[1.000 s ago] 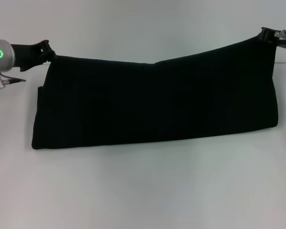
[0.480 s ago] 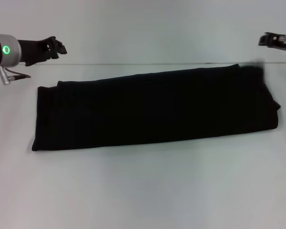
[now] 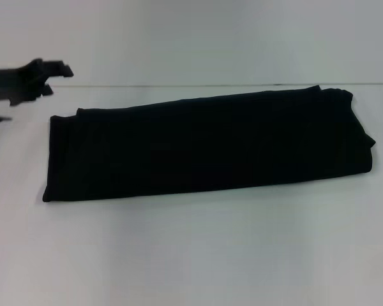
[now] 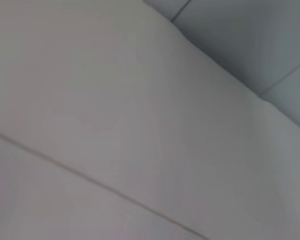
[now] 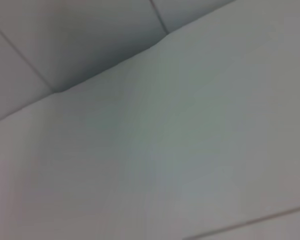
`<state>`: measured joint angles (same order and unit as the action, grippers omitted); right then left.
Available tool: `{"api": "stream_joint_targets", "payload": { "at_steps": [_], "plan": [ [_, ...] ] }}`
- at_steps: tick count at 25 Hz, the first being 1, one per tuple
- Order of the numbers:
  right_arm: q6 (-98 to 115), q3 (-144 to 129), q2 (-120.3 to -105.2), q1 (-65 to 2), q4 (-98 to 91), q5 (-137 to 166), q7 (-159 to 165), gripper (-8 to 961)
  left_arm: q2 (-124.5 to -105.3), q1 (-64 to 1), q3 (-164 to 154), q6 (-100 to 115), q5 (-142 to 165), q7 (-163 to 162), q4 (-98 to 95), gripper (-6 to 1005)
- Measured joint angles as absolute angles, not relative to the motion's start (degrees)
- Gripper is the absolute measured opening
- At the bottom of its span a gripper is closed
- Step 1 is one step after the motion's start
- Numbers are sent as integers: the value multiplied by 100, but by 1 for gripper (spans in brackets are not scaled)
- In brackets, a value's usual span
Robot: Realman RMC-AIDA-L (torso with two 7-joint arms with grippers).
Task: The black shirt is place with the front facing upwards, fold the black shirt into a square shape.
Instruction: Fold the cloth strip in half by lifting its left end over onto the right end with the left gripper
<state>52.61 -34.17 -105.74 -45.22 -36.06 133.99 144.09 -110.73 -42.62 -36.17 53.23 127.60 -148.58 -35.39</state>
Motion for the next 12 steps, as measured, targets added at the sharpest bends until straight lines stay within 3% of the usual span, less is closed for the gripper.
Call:
{"api": "stream_joint_targets", "payload": {
  "at_steps": [6,12],
  "plan": [
    [6893,-3098,-10649,-3692,-3650,12169,13878,613,-11098,-3413,-3588,6585,11394,-14494,-3578,662],
    [8128,-2568,-10760,-2920,-2922,10651,12822,610,-11160,-2908,-2912,7840,11022,-14399,-3363,661]
  ]
}}
